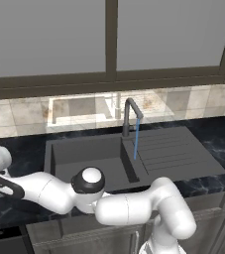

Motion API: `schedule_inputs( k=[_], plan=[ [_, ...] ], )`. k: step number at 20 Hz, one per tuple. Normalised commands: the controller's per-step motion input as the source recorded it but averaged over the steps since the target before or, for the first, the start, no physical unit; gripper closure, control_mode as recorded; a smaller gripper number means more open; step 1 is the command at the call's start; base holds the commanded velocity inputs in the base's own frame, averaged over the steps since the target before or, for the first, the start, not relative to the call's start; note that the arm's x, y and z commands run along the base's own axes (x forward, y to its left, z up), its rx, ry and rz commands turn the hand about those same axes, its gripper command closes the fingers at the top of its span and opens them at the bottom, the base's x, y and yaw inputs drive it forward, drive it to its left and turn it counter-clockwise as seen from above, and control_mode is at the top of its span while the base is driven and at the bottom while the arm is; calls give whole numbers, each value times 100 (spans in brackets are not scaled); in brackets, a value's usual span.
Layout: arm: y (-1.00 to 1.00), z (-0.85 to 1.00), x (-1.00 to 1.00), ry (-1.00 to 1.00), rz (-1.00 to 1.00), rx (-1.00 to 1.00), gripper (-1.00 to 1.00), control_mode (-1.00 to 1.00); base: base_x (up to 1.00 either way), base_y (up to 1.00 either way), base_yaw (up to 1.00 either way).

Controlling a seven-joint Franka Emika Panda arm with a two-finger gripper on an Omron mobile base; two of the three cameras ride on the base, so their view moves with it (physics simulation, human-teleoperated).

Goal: Soak the sponge with water for a few seconds and then drop it inside the sink.

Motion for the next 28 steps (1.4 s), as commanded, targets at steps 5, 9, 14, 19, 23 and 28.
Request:
schedule_inputs(
  k=[5,9,14,19,23,28],
  plan=[
    [0,-3,0,0,-3,0,-100,-100,0,0,0],
    [0,-7,0,0,-3,0,-100,-100,0,0,0],
    [0,-17,0,-1,-4,-2,-100,-100,0,0,0],
    [0,-14,0,0,-3,-2,-100,-100,0,0,0],
    [0,0,0,0,0,0,-100,-100,0,0,0],
    [0,0,0,0,0,0,100,-100,0,0,0]
  ],
)
